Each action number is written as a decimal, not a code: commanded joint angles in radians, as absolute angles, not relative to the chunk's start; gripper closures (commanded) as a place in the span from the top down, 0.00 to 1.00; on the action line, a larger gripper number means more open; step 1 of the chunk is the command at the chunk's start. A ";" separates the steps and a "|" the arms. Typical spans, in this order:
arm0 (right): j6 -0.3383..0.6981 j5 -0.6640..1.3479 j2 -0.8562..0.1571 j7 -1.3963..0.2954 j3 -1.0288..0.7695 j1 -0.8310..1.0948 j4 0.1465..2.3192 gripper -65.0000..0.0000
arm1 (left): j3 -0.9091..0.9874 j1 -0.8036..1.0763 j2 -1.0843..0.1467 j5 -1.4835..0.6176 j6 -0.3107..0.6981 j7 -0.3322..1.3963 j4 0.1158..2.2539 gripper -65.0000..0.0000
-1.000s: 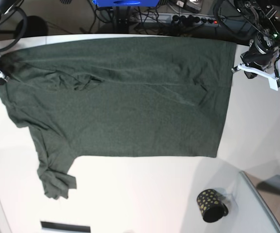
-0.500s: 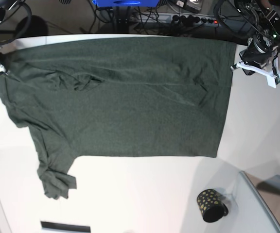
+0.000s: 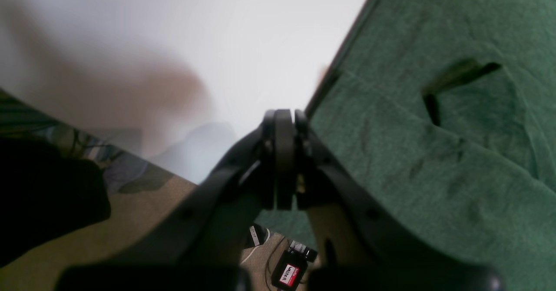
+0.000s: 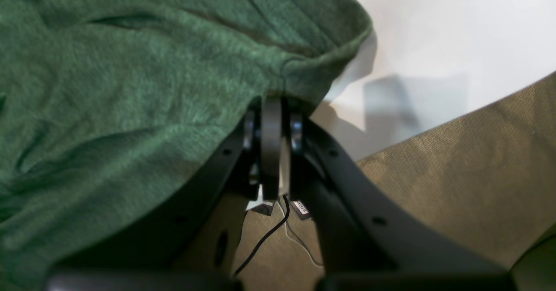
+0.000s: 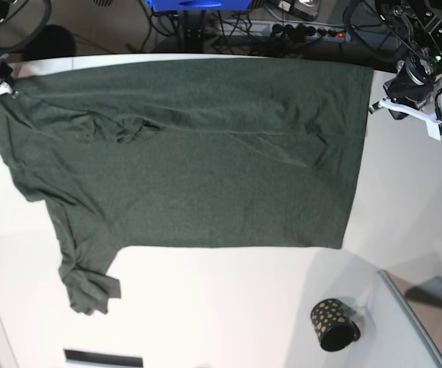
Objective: Layout the t-shirt on the table in an organized manner, then fold the t-shirt properly
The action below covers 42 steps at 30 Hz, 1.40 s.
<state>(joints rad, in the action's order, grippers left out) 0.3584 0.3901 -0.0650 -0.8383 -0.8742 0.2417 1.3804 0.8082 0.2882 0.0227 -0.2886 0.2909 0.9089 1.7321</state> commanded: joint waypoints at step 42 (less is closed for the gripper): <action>0.369 0.400 -0.114 -0.825 -0.825 0.140 1.521 0.03 | 0.659 0.090 -0.022 -0.295 0.292 0.888 1.543 0.00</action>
<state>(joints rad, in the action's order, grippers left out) 0.3595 0.3893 -0.0998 -0.8436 -0.8238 0.1509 1.5078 0.6655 0.1028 -0.0154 -0.2775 0.2867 0.9039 1.5276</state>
